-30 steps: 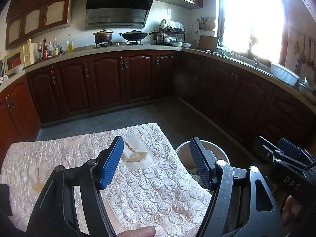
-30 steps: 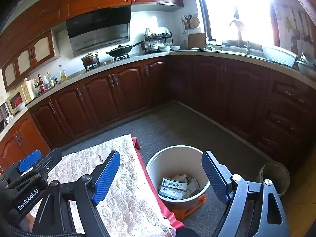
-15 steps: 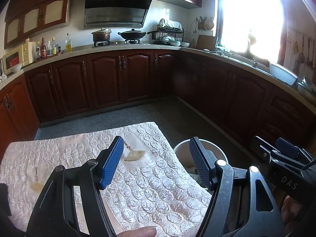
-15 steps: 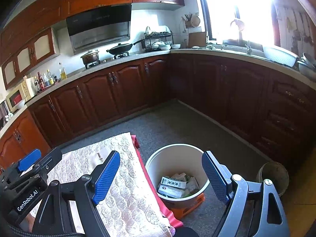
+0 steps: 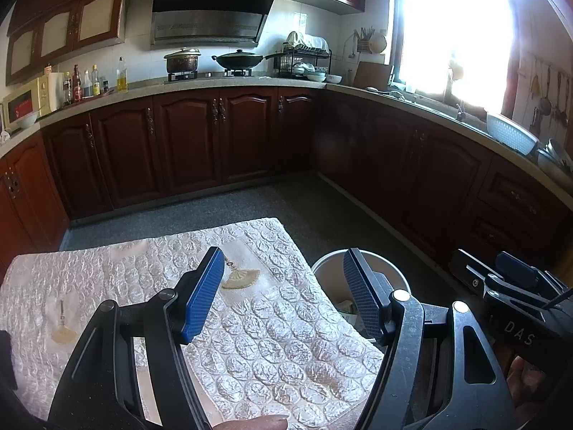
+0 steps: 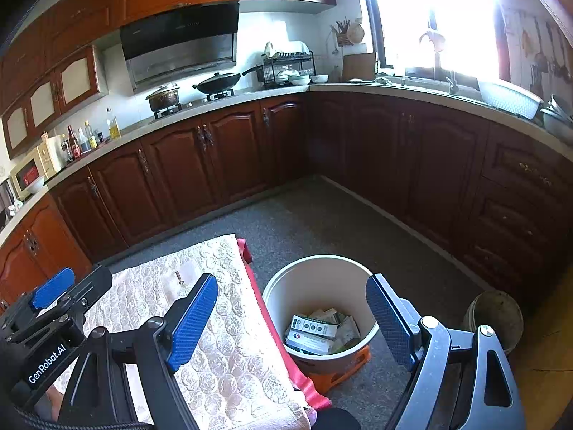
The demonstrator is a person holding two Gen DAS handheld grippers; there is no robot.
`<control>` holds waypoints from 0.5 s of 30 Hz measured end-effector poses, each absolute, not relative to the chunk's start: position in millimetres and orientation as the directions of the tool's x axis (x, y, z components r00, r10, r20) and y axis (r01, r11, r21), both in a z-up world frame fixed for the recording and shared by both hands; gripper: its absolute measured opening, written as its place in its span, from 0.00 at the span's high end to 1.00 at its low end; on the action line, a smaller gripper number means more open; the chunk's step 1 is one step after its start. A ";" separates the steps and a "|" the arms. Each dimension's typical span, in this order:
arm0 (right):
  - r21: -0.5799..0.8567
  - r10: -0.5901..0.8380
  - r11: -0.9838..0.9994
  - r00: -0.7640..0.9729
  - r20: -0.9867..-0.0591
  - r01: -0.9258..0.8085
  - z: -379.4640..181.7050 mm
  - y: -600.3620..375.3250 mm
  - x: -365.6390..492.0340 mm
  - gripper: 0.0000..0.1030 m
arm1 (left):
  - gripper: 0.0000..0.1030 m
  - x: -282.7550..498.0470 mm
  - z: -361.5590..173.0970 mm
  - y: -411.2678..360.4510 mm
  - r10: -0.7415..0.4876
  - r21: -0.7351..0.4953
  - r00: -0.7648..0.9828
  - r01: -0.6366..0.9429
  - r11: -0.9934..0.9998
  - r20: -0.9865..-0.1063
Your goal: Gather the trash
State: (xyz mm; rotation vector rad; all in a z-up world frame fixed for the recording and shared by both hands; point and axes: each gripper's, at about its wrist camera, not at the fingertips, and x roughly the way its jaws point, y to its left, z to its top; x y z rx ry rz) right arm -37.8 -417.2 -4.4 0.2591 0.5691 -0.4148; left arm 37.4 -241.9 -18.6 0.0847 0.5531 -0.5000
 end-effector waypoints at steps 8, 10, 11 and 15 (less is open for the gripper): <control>0.124 -0.304 0.886 0.763 -0.570 0.446 -4.0 -419.2 -36.9 0.19 | 0.34 39.2 -20.7 -238.7 -0.434 -0.067 0.732 0.473 0.878 -0.526; 0.123 -0.303 0.887 0.763 -0.572 0.445 -4.5 -419.2 -37.2 0.19 | 0.34 38.6 -21.1 -239.2 -0.434 -0.066 0.731 0.474 0.878 -0.526; 0.123 -0.302 0.887 0.762 -0.573 0.444 -4.8 -419.3 -37.2 0.19 | 0.34 37.9 -21.2 -239.5 -0.434 -0.064 0.732 0.474 0.878 -0.526; 0.123 -0.301 0.888 0.763 -0.572 0.443 -4.0 -419.7 -37.9 0.19 | 0.34 36.8 -21.4 -240.0 -0.435 -0.060 0.731 0.478 0.876 -0.527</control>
